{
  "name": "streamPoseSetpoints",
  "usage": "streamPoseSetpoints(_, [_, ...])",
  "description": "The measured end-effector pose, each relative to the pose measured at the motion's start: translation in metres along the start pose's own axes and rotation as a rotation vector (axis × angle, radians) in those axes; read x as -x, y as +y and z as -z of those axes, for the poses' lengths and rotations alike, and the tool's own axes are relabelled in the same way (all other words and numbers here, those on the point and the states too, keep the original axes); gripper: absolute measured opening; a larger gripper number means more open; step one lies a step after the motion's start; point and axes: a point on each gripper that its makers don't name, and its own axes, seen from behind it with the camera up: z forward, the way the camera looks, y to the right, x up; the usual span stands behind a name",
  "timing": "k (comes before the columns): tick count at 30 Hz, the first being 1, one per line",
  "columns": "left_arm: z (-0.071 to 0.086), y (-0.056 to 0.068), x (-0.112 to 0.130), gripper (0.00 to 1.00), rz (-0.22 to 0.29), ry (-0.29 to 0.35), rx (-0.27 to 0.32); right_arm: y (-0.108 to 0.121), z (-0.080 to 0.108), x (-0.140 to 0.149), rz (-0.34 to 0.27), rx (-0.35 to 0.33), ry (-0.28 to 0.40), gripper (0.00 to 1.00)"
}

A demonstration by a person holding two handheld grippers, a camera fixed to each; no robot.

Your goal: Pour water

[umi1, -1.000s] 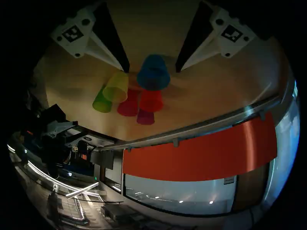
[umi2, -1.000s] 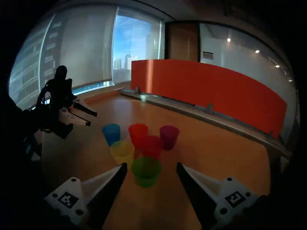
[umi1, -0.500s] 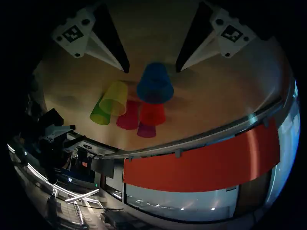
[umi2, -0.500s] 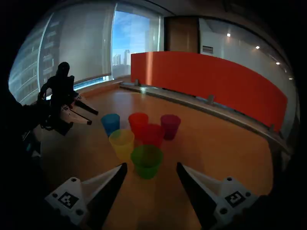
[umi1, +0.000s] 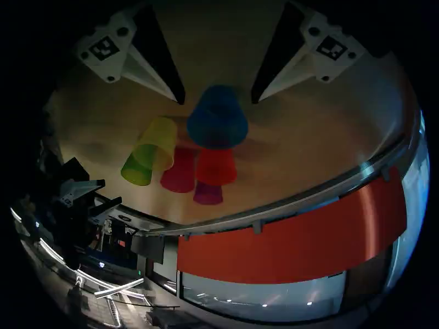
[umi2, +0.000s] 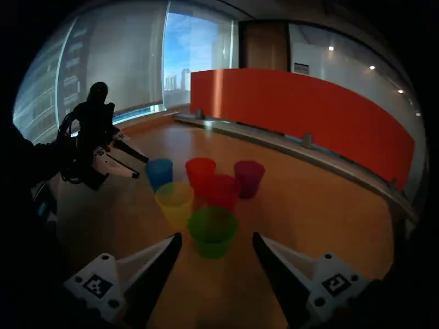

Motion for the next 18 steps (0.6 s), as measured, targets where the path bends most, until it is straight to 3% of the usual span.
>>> streamPoseSetpoints(8, [-0.021,0.000,-0.002,0.89,-0.035,-0.028,0.012,0.003,-0.007,0.002,0.000,-0.002,-0.012,0.99])
streamPoseSetpoints(18, [-0.040,0.002,-0.009,0.89,-0.043,-0.036,0.031,0.009,-0.009,0.006,-0.003,0.003,-0.020,1.00])
